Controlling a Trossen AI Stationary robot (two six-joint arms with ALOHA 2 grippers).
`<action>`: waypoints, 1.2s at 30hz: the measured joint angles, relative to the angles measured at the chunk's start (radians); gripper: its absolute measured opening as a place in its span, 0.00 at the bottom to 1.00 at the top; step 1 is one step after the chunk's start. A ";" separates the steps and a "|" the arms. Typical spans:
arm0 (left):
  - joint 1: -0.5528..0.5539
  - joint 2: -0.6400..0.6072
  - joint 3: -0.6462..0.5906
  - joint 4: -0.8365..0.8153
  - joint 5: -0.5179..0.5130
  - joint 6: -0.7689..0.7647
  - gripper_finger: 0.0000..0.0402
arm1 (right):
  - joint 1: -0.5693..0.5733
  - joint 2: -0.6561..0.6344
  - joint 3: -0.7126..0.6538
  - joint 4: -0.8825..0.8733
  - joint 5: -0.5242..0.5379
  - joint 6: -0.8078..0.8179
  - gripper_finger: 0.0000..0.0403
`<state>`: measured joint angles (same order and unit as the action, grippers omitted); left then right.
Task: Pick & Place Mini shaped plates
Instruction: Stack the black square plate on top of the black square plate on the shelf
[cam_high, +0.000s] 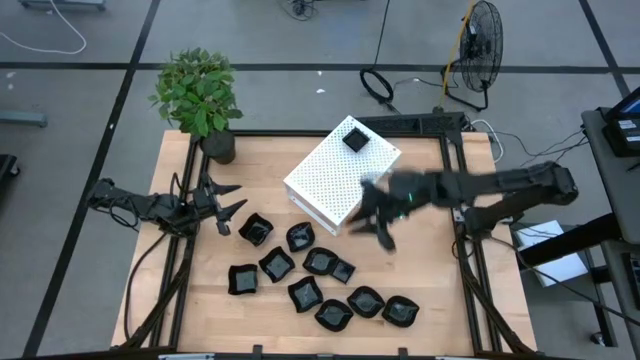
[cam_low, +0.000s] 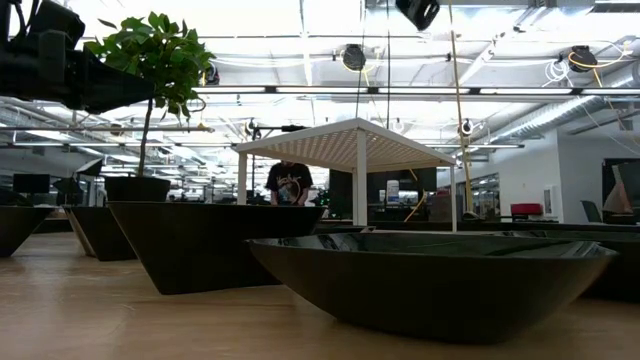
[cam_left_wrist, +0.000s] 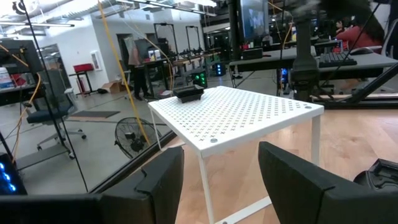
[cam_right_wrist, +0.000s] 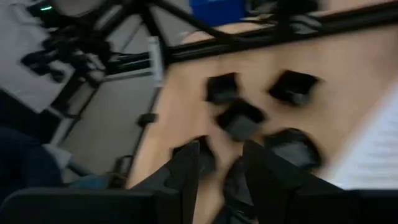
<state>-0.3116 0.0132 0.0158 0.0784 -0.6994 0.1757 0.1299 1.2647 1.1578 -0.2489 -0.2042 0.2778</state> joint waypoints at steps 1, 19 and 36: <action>0.000 0.000 0.000 0.000 0.000 0.000 0.53 | 0.054 0.004 -0.011 0.006 0.043 -0.001 0.28; 0.000 0.000 0.000 0.000 0.000 0.000 0.53 | 0.315 0.479 0.150 -0.341 0.491 0.231 0.28; 0.000 0.000 0.000 0.000 0.000 0.000 0.53 | 0.262 0.526 -0.176 0.106 0.492 0.367 0.28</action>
<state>-0.3119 0.0130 0.0158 0.0785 -0.6994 0.1757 0.3916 1.7905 0.9820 -0.1434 0.2878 0.6444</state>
